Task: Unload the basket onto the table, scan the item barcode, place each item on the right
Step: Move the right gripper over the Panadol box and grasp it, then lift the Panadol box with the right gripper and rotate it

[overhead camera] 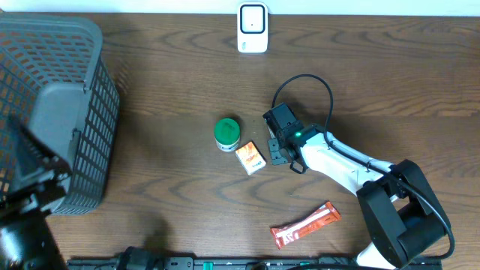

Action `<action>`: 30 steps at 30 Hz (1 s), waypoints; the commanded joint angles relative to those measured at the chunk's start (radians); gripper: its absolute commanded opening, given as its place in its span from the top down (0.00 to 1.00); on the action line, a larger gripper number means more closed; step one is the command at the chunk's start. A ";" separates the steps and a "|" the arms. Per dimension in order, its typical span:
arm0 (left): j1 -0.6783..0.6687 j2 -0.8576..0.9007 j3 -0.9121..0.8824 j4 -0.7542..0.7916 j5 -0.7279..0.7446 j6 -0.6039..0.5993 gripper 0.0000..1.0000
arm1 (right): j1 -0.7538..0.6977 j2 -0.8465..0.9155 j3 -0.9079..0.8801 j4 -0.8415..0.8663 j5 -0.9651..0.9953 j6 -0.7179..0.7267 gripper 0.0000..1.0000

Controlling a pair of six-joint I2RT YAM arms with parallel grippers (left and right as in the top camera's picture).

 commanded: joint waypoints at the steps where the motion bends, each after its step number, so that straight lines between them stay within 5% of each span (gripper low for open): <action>1: 0.006 -0.076 -0.001 0.007 -0.001 -0.002 0.10 | -0.004 0.011 -0.005 0.012 0.021 -0.179 0.59; 2: 0.006 -0.088 -0.001 0.007 -0.001 -0.003 0.10 | -0.004 0.011 -0.005 0.008 0.020 -0.246 0.59; 5: 0.005 -0.114 -0.001 0.005 -0.001 -0.033 0.10 | -0.009 0.011 -0.005 -0.052 0.061 -0.470 0.31; 6: 0.006 -0.116 -0.001 0.003 -0.001 -0.036 0.09 | -0.014 0.011 -0.005 -0.063 0.111 -0.480 0.02; 13: 0.005 -0.116 -0.005 0.003 -0.001 -0.036 0.10 | -0.022 -0.006 0.013 -0.076 0.122 -0.405 0.01; 15: 0.005 -0.116 -0.005 0.003 -0.001 -0.036 0.10 | -0.022 -0.023 0.024 -0.079 0.026 -0.388 0.12; 19: 0.006 -0.116 -0.005 0.002 -0.001 -0.036 0.09 | -0.024 -0.042 0.026 -0.084 0.099 -0.365 0.18; 22: 0.005 -0.116 -0.005 0.002 -0.001 -0.036 0.10 | -0.032 -0.042 0.026 -0.095 0.259 -0.325 0.01; 30: 0.005 -0.116 -0.005 -0.001 -0.001 -0.036 0.09 | -0.105 -0.042 0.026 -0.080 0.412 -0.267 0.01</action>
